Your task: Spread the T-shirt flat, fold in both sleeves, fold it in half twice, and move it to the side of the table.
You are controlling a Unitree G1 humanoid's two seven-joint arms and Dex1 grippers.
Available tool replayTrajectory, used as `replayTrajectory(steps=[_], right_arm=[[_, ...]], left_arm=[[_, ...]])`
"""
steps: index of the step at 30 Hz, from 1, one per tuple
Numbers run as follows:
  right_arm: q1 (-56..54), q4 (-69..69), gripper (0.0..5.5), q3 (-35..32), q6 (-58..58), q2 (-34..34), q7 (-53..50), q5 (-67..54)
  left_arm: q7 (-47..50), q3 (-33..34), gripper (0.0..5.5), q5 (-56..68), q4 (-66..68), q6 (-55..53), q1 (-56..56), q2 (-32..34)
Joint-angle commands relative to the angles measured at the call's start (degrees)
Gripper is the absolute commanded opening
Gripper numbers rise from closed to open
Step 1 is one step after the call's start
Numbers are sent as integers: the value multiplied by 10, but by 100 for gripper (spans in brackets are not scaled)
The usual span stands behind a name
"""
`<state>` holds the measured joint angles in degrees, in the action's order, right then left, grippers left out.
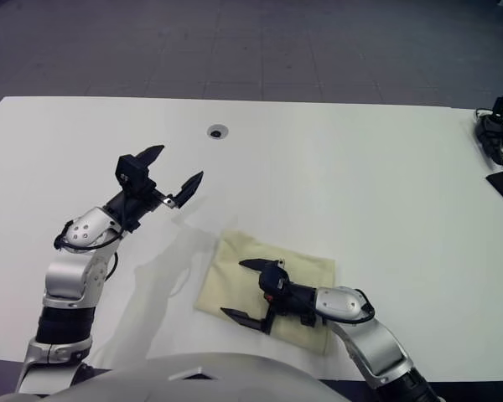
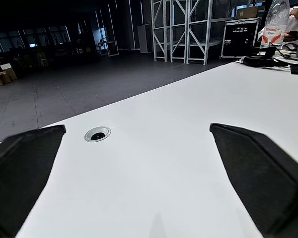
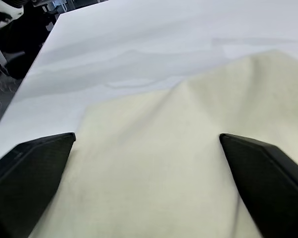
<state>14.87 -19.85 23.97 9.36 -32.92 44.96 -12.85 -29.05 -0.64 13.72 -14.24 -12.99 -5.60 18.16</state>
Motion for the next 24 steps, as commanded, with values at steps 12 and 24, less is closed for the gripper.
replayTrajectory(steps=[12,24], right_arm=[[19,216,539,-26,-41,-23,-28,54],[-102,523,539,-182,-69,57,-258,18]], left_arm=[[-8,4,540,-3,27,46,24,5],[-8,22,540,7,18,49,48,16]])
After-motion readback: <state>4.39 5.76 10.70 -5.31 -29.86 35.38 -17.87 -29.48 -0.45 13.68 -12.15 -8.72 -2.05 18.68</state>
